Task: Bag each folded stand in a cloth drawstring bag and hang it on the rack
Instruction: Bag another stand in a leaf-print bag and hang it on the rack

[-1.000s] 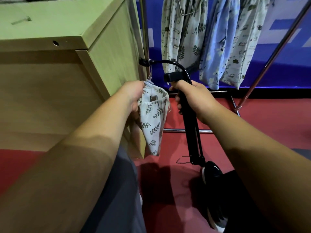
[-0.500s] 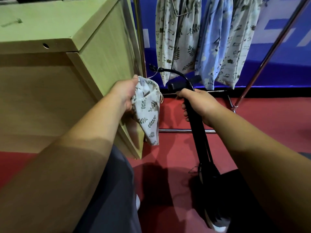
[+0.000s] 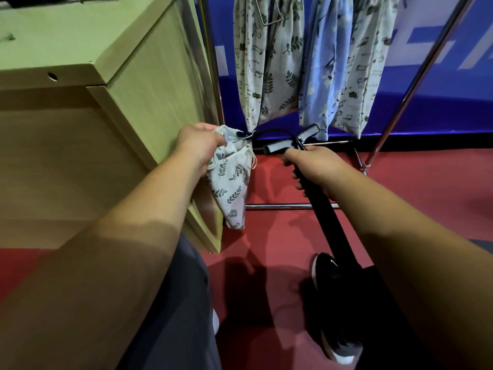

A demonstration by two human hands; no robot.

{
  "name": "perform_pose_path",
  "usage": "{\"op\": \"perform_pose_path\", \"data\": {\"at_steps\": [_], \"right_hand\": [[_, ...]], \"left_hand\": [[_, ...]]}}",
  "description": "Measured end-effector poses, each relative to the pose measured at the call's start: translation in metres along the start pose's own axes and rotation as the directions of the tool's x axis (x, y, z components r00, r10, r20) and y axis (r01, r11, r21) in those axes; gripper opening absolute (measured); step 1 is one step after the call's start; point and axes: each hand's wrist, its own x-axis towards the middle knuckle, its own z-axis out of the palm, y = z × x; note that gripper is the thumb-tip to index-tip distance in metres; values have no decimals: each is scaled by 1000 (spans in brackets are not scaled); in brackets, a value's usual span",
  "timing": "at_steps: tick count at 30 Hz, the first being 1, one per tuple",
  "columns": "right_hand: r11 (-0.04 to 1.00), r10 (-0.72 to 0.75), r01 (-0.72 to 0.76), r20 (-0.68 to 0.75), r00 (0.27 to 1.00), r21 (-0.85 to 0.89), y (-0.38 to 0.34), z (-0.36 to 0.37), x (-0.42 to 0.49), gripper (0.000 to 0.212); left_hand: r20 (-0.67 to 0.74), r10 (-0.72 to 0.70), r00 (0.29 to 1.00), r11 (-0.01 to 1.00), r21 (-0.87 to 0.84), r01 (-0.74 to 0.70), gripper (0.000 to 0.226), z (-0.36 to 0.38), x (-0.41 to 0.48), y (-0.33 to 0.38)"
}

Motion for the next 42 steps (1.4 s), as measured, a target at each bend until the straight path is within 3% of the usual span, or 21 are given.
{"op": "perform_pose_path", "data": {"at_steps": [6,11,14,17,22,27,30,36,39,42], "right_hand": [[999,14,-16,-52,999,-33,1,-6,1,19],[993,-5,-10,-126,992,-118,0,-12,-1,29],[992,-48,38,-78,996,-124,-3,-12,-4,36],[983,-116,117,15,993,-143,-5,-7,-10,27],[986,-69,83,101,993,-148,-6,-10,-11,30],[972,-40,67,121,992,-226,-5,-15,-13,30],[958,-59,87,110,992,-274,-1,-16,-14,26],[869,-90,168,186,978,-465,6,-14,-10,32],[867,-80,182,230,970,-464,8,-10,-11,32],[862,-128,198,179,976,-467,7,-7,-11,33]], "left_hand": [[-22,9,1000,999,-41,-10,15,6,6,-3],[-63,134,989,982,144,-124,15,14,10,-7],[-38,133,990,972,201,-122,17,21,8,-7],[-5,104,995,966,237,-100,24,26,3,-6],[25,32,999,992,117,-35,18,21,9,-6],[-33,73,997,992,101,-70,29,15,6,1],[-45,134,990,985,117,-128,18,13,2,3],[185,295,937,865,365,-345,13,24,-7,-2],[261,314,913,839,373,-395,12,36,-10,-8],[305,345,888,805,391,-447,15,45,-15,-11]]}}
